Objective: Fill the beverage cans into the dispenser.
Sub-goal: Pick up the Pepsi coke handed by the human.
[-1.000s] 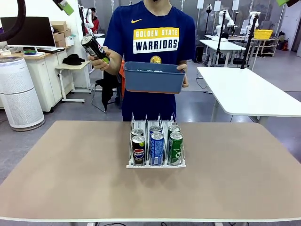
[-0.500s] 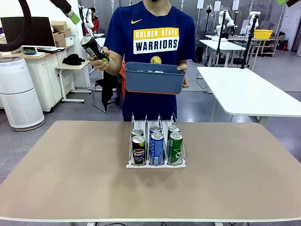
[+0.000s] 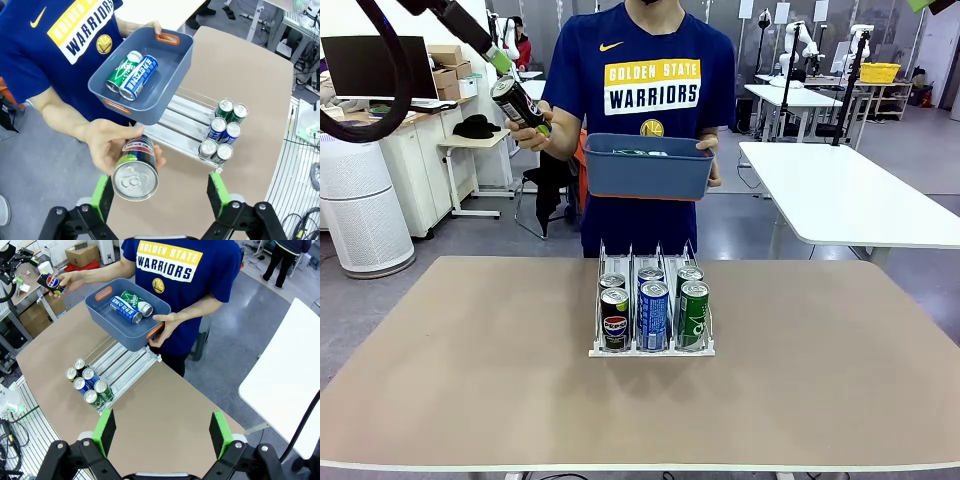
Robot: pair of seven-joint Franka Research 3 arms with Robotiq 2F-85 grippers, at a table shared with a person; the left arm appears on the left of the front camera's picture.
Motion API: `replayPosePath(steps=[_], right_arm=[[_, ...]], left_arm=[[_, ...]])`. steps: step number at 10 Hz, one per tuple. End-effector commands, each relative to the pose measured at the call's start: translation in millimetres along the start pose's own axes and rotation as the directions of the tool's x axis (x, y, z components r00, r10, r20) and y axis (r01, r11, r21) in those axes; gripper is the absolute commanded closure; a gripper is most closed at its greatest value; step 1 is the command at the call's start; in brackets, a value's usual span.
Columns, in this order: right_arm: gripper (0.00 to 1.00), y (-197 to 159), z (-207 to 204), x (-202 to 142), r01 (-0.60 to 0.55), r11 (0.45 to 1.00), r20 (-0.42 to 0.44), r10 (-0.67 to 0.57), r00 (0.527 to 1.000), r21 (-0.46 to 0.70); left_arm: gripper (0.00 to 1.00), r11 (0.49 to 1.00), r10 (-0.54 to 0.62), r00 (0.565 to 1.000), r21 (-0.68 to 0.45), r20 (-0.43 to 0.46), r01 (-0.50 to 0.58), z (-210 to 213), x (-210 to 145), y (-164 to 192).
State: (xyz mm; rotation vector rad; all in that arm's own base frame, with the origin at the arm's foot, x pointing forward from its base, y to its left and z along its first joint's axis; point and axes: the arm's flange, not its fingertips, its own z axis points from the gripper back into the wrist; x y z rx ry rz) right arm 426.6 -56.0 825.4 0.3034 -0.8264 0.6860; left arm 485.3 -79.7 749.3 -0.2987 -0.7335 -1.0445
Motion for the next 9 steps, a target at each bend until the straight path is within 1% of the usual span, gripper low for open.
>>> replayPosePath(steps=[1,2,5,7,8,9], right_arm=[[0.0,1.7,-0.2,-0.3,-0.002,1.0,0.001,0.002,1.0,0.004],[0.0,1.7,-0.2,-0.3,-0.002,1.0,0.001,0.002,1.0,0.004],[0.0,1.7,-0.2,-0.3,-0.002,1.0,0.001,0.002,1.0,0.004],[0.0,1.7,-0.2,-0.3,-0.002,1.0,0.001,0.002,1.0,0.004],[0.0,1.7,-0.2,-0.3,-0.002,1.0,0.001,0.002,1.0,0.004],[0.0,1.7,-0.2,-0.3,-0.002,1.0,0.001,0.002,1.0,0.004]], left_arm=[[0.0,1.0,0.001,1.0,0.003,0.024,-0.002,-9.8,-10.3,-2.0],[0.0,1.0,-0.008,1.0,0.029,0.01,0.008,-10.8,-15.3,0.7],[0.0,0.999,0.015,1.0,0.047,-0.005,-0.015,-17.3,-22.8,5.2],[0.0,0.997,0.064,0.998,0.043,0.002,-0.064,-20.4,-24.1,5.7],[0.0,0.999,0.028,1.0,0.028,-0.003,-0.028,-14.9,-16.4,8.6],[0.0,0.999,0.028,1.0,0.028,-0.003,-0.028,-14.9,-16.4,8.6]])
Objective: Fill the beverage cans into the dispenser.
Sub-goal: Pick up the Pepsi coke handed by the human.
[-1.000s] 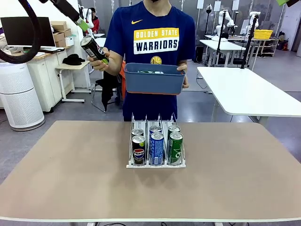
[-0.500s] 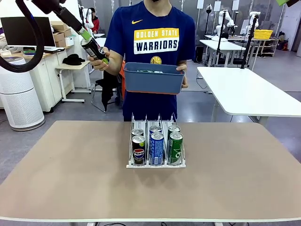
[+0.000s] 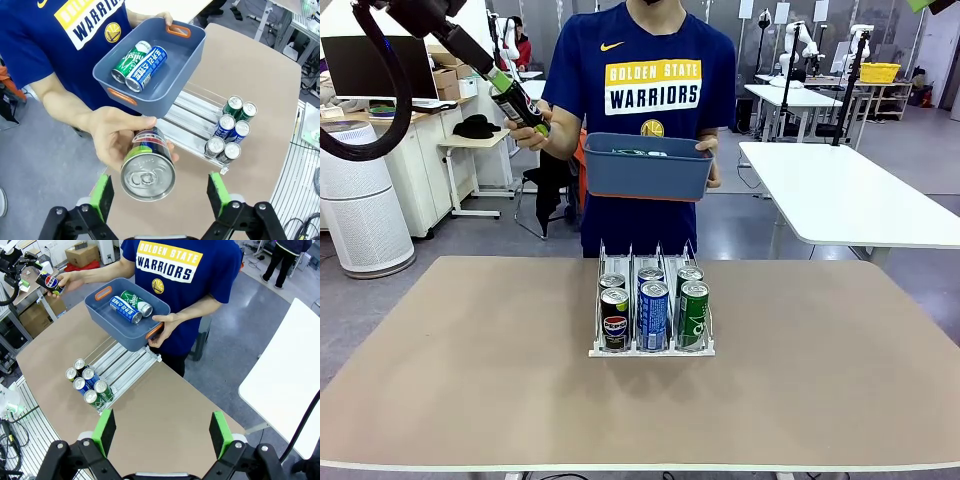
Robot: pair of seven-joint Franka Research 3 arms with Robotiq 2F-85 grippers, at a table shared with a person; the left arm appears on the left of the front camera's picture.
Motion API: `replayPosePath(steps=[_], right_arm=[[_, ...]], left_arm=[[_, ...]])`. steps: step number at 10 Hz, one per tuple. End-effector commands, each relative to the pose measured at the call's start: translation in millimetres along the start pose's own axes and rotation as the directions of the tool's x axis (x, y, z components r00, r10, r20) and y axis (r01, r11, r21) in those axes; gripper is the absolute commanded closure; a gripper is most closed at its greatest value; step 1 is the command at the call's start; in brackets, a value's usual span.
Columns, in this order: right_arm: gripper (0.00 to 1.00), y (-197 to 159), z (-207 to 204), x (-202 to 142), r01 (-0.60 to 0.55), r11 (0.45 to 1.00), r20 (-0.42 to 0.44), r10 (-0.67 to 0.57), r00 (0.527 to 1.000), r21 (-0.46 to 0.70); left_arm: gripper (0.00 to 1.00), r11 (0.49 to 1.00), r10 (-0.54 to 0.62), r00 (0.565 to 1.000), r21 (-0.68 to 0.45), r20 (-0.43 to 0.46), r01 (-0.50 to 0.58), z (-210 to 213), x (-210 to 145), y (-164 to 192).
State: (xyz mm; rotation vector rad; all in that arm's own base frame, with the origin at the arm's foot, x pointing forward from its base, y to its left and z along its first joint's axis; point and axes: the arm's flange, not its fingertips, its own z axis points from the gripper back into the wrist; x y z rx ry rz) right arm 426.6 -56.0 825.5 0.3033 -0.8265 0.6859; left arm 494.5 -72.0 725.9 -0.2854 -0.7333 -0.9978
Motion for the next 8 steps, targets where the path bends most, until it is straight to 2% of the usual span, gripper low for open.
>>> replayPosePath(steps=[1,3,8], right_arm=[[0.0,1.7,-0.3,-0.3,-0.002,1.0,0.001,0.002,1.0,0.004],[0.0,1.7,-0.3,-0.3,-0.002,1.0,0.001,0.002,1.0,0.004],[0.0,1.7,-0.3,-0.3,-0.002,1.0,0.001,0.002,1.0,0.004]], left_arm=[[0.0,1.0,-0.011,1.0,0.001,0.003,0.011,1.6,1.9,-0.6],[0.0,1.0,0.027,1.0,-0.015,-0.006,-0.027,-3.2,-2.2,-0.4],[0.0,0.999,0.045,0.999,0.007,0.007,-0.045,-12.5,-10.2,7.0]])
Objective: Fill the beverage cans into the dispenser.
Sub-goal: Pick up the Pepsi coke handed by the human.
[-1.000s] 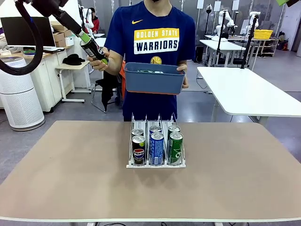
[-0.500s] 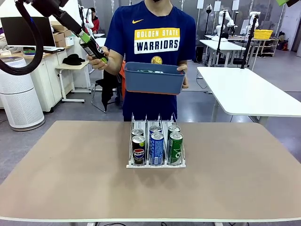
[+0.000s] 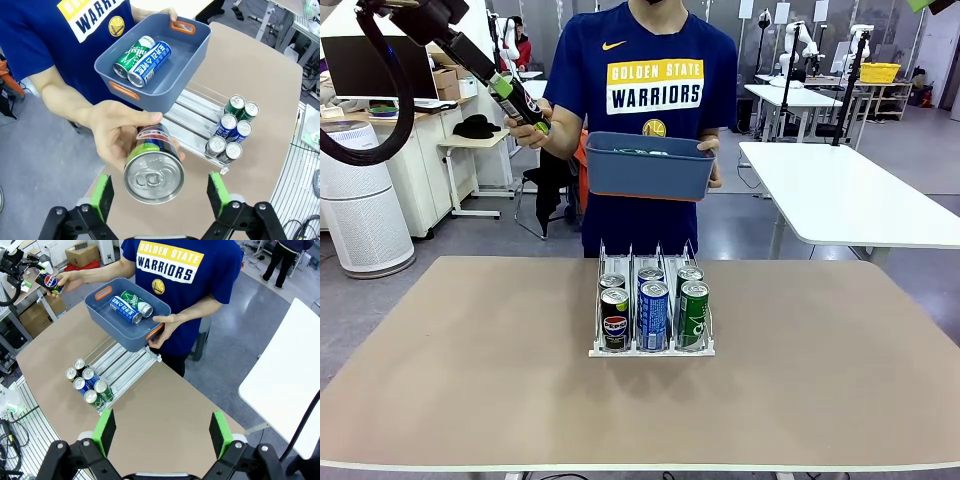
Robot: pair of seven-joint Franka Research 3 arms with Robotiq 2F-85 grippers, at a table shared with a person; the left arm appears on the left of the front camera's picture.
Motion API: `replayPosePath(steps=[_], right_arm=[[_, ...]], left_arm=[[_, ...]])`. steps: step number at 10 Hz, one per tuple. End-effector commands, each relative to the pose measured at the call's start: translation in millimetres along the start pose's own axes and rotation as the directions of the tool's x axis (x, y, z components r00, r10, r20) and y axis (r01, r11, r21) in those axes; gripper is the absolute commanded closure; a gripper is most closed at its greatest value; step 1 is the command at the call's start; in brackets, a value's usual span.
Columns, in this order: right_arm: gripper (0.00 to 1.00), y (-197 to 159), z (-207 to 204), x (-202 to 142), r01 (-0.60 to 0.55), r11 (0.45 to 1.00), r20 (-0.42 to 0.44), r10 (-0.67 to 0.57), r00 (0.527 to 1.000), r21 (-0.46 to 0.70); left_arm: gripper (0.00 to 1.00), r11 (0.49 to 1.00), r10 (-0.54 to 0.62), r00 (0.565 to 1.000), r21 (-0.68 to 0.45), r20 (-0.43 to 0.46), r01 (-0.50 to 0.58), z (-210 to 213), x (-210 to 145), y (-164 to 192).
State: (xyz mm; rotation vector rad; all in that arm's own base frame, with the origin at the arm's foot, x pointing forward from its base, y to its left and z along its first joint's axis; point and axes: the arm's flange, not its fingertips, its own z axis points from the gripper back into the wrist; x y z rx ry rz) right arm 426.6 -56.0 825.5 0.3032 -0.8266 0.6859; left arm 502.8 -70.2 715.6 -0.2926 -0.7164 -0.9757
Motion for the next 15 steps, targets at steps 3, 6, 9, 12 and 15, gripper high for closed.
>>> replayPosePath(steps=[3,6,9,12,15], right_arm=[[0.0,1.7,-0.3,-0.3,-0.002,1.0,0.001,0.002,1.0,0.004],[0.0,1.7,-0.3,-0.3,-0.002,1.0,0.001,0.002,1.0,0.004],[0.0,1.7,-0.3,-0.3,-0.002,1.0,0.001,0.002,1.0,0.004],[0.0,1.7,-0.3,-0.3,-0.002,1.0,0.001,0.002,1.0,0.004],[0.0,1.7,-0.3,-0.3,-0.002,1.0,0.001,0.002,1.0,0.004]], left_arm=[[0.0,1.0,0.016,0.999,0.006,0.033,-0.016,-9.8,-6.5,4.4],[0.0,1.0,0.012,0.998,0.017,0.067,-0.013,-18.1,-8.6,8.8],[0.0,1.0,0.008,0.997,0.017,0.076,-0.01,-26.9,-2.9,13.2],[0.0,1.0,-0.005,0.998,0.011,0.065,0.005,-31.4,2.8,12.6],[0.0,1.0,0.009,0.999,0.01,0.039,-0.009,-30.8,4.5,11.0]])
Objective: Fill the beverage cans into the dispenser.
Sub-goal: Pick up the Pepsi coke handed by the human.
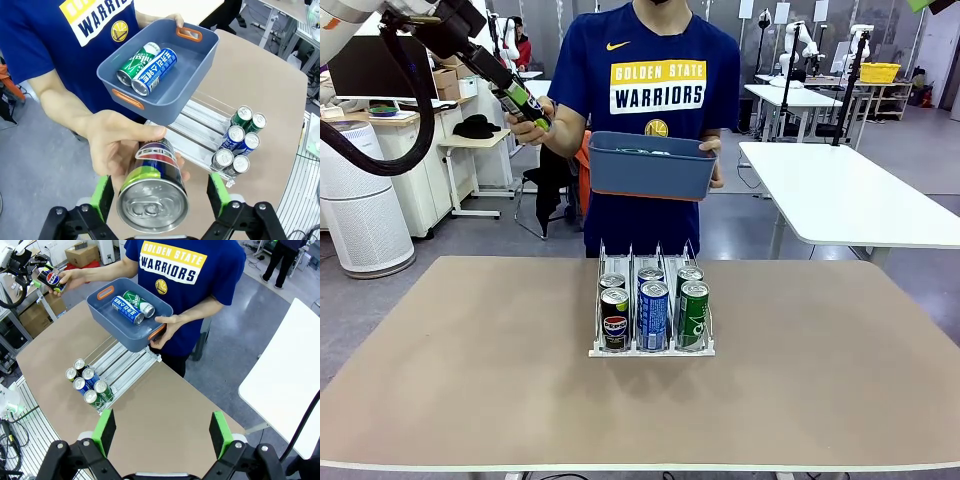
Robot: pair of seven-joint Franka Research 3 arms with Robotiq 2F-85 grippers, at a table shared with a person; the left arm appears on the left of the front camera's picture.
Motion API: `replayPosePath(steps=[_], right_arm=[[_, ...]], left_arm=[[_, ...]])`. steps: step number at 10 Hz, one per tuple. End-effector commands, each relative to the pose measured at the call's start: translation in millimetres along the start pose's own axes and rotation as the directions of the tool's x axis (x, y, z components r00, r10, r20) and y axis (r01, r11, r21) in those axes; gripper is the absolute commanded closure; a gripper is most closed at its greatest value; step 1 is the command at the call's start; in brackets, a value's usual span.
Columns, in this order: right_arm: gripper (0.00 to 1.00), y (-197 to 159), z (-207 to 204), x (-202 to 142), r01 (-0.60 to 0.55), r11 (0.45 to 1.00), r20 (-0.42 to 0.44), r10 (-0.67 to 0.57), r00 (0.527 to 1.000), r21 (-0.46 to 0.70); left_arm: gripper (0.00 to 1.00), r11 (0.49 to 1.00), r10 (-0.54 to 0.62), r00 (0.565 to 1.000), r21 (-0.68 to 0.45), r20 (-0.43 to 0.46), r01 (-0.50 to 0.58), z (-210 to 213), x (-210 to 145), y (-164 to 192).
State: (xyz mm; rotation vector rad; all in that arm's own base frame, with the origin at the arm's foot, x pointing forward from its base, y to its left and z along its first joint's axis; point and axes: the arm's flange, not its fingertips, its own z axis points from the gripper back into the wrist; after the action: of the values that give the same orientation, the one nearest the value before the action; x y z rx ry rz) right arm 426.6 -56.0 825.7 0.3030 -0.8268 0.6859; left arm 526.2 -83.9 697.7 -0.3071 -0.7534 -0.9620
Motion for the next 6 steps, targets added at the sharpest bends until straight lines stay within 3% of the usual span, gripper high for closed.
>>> replayPosePath(steps=[1,2,3,4,6], right_arm=[[0.0,1.7,-0.4,-0.4,-0.002,1.0,0.0,0.002,1.0,0.004],[0.0,1.7,-0.4,-0.4,-0.002,1.0,0.0,0.002,1.0,0.004],[0.0,1.7,-0.4,-0.4,-0.002,1.0,0.0,0.002,1.0,0.004],[0.0,1.7,-0.4,-0.4,-0.002,1.0,0.0,0.002,1.0,0.004],[0.0,1.7,-0.4,-0.4,-0.002,1.0,0.0,0.002,1.0,0.004]], left_arm=[[0.0,1.0,0.001,1.0,0.002,0.001,-0.001,-0.4,-0.7,0.4],[0.58,1.0,0.0,1.0,0.0,0.0,0.0,0.0,0.0,0.0],[0.6,1.0,0.002,1.0,0.003,0.001,-0.002,2.3,1.1,-0.9],[1.0,1.0,0.005,1.0,0.007,-0.007,-0.005,3.2,2.6,-1.9],[1.0,1.0,0.001,1.0,0.009,-0.014,-0.001,5.3,2.7,-1.1]])
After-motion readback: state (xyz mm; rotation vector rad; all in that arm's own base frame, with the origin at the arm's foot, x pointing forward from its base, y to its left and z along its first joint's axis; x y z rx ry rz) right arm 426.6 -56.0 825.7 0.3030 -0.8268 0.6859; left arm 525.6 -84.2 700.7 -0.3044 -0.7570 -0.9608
